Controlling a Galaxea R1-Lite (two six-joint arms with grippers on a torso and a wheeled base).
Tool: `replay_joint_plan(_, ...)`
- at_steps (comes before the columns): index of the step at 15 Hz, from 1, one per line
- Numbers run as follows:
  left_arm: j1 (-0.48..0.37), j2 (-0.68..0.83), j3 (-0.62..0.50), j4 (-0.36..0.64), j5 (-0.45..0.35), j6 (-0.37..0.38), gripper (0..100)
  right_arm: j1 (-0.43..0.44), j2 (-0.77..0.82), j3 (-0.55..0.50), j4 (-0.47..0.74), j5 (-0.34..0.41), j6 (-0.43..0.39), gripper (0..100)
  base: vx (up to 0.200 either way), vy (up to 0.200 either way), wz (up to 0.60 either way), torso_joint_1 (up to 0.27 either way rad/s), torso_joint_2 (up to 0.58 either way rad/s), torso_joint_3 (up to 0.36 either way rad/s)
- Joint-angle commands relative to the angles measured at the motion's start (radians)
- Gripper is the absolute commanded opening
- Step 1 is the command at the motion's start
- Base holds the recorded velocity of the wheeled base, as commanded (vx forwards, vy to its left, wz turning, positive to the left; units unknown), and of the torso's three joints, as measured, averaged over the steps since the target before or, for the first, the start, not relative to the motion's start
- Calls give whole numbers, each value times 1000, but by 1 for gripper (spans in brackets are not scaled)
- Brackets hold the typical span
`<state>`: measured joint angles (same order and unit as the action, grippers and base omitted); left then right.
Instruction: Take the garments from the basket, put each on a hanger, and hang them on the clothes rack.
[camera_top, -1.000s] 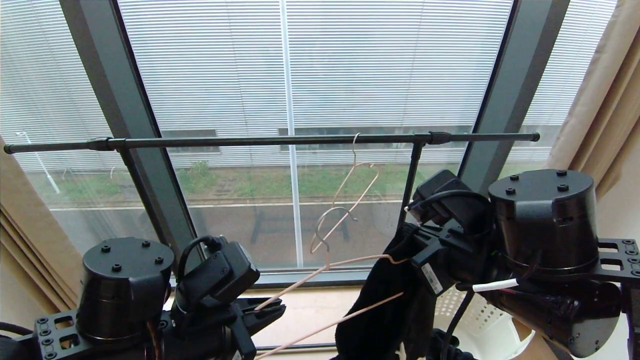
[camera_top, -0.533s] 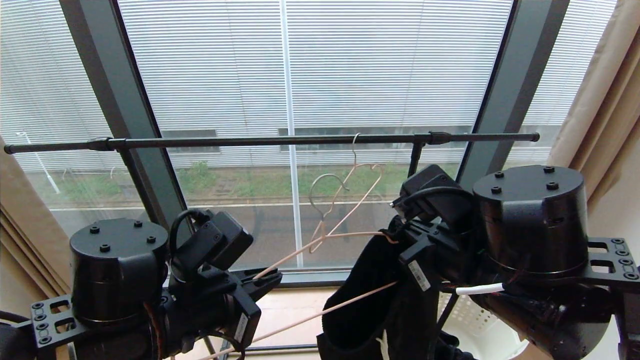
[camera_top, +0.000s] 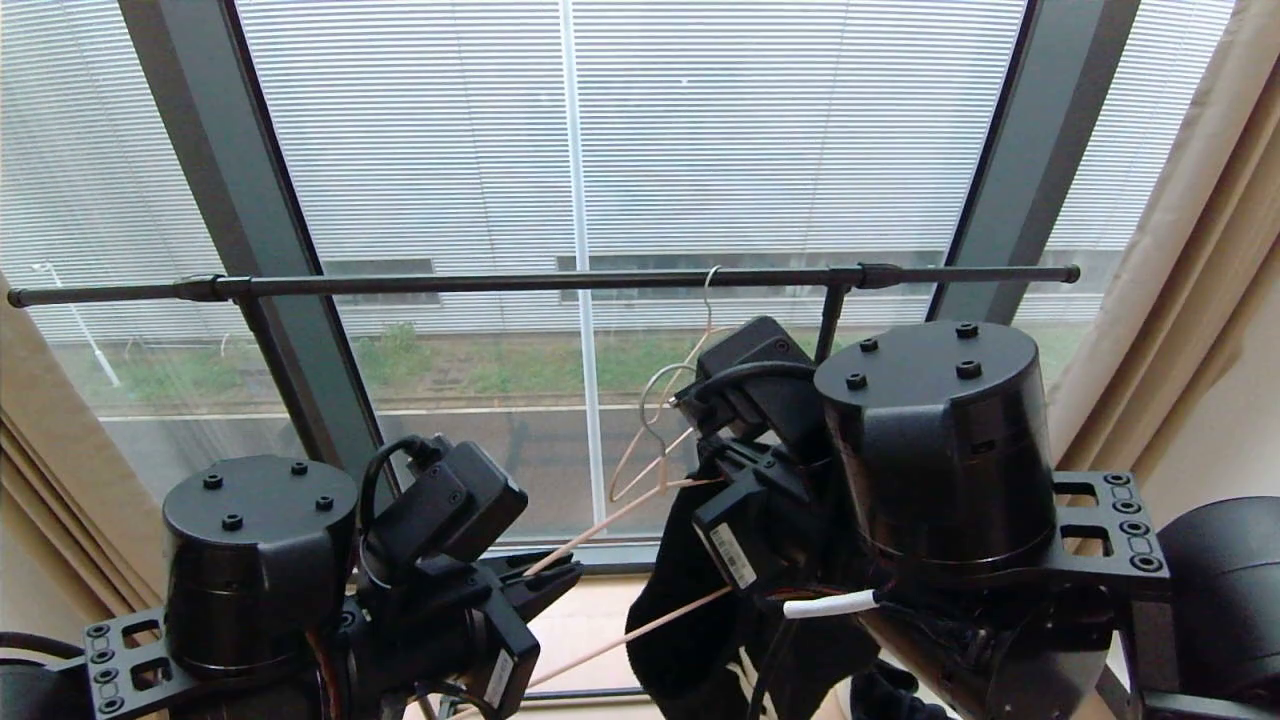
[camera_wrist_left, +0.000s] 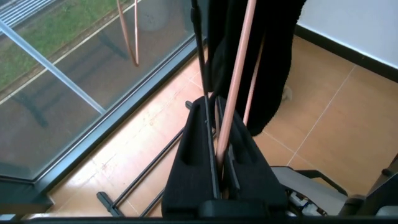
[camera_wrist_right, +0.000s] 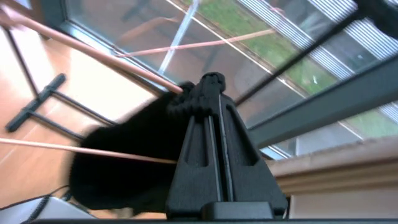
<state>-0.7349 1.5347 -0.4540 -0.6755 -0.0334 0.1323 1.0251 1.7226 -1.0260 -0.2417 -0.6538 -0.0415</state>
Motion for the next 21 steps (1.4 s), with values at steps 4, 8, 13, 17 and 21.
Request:
replay_joint_plan(4, -1, 19, 11, -25, 0, 1, 0, 59, -34, -13, -7, 0, 26, 0, 0, 0, 0, 0, 0, 0)
replay_joint_plan(8, -8, 22, 31, -90, 0, -2, 0, 67, -80, -6, -4, 0, 32, 0, 0, 0, 0, 0, 0, 0)
replay_joint_plan(13, -9, 39, 135, -317, -6, -3, 0, 52, -78, -8, -2, 0, 57, 0, 0, 0, 0, 0, 0, 0)
replay_joint_plan(17, -21, 38, 147, -346, -5, -7, 0, 36, -77, -8, -5, 0, 63, 0, 0, 0, 0, 0, 0, 0)
replay_joint_plan(21, -37, 36, 158, -355, -5, -3, 0, 35, -78, -6, -5, -1, 68, 100, 0, 0, 0, 0, 0, 0)
